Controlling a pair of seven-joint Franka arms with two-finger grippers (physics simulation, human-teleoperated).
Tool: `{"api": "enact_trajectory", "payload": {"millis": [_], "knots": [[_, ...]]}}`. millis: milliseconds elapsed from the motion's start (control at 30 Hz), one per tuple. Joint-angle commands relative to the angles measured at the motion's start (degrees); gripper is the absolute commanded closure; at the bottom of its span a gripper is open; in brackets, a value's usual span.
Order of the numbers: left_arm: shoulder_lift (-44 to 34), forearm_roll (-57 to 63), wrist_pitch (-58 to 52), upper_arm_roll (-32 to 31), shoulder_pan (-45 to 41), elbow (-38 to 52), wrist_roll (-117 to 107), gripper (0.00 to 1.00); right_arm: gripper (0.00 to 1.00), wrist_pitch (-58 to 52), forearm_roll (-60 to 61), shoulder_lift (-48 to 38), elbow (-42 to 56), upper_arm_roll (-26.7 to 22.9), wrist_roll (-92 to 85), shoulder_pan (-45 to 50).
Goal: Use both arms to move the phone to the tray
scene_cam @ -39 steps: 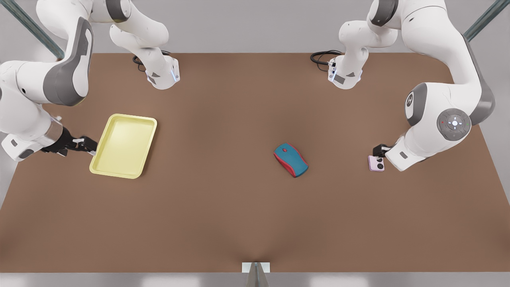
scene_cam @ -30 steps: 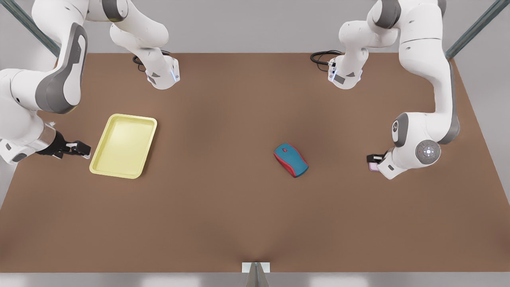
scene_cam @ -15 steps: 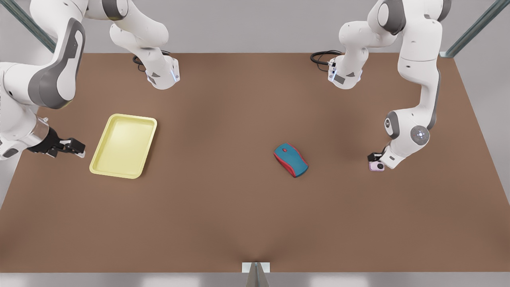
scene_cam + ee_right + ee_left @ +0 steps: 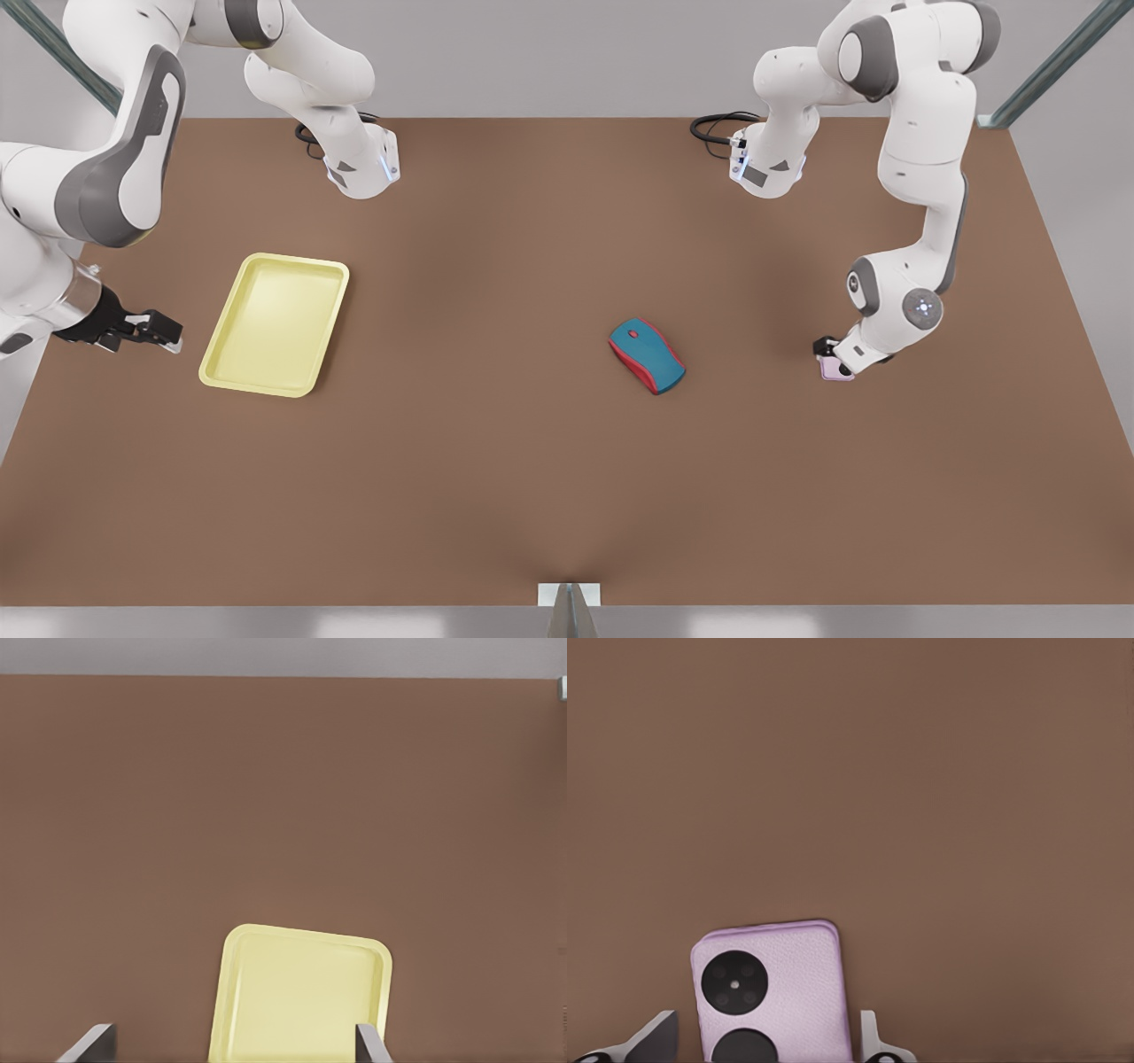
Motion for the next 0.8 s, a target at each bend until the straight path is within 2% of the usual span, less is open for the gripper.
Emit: {"api": "enact_trajectory", "payload": {"millis": [0, 133, 200, 300, 633, 767], "knots": [[0.5, 0.0, 1.3, -0.1, 0.0, 0.0, 11.8, 0.0, 0.0, 0.0, -0.1, 0.0, 0.0, 0.0, -1.7, 0.0], [1.2, -0.1, 1.7, -0.1, 0.0, -0.2, 11.6, 0.0, 0.0, 0.0, -0.3, 0.0, 0.0, 0.0, -1.7, 0.1], [1.2, -0.6, 1.6, -0.1, 0.0, -0.2, 11.6, 0.13, 0.0, 0.0, -0.4, 0.0, 0.1, 0.0, -1.7, 0.3], [1.2, -0.6, 1.6, -0.2, 0.0, -0.2, 11.5, 0.17, 0.0, -0.1, -0.5, 0.0, 0.1, 0.0, -1.7, 0.3], [-1.1, -0.6, -2.7, -0.4, -0.9, 0.9, 10.7, 0.23, 0.0, 0.1, 0.4, -0.1, 1.0, -0.3, -1.1, -0.1], [-2.0, -0.6, -15.9, -0.4, -10.5, 10.6, -3.6, 0.23, 0.0, 0.3, 0.5, -0.1, 1.1, -0.2, -1.0, 0.1]]}}
